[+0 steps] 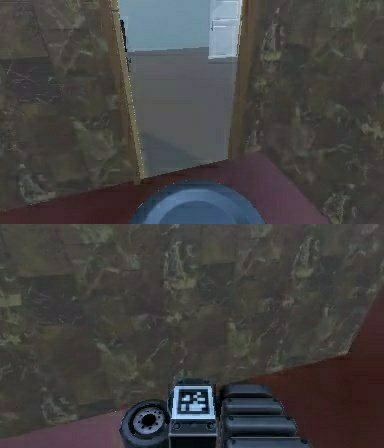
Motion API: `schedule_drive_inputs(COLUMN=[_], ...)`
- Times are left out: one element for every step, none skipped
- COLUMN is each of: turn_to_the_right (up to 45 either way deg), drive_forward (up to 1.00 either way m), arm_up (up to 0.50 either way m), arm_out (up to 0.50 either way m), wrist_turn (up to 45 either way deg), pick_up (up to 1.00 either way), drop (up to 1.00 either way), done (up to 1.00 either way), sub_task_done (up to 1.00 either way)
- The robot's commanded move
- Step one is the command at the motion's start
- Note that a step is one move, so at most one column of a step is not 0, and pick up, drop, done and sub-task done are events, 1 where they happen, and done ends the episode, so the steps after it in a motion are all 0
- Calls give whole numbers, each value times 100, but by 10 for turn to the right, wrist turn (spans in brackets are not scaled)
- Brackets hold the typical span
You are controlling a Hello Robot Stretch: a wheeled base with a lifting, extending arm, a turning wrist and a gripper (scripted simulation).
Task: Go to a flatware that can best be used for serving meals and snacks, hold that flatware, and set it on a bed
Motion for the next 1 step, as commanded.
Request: schedule_drive_inputs(turn_to_the_right=[0], drive_forward=[100], arm_up=[0], arm_out=[0], wrist_turn=[0], pick_up=[0], drop=[0], done=[0], sub_task_done=[0])
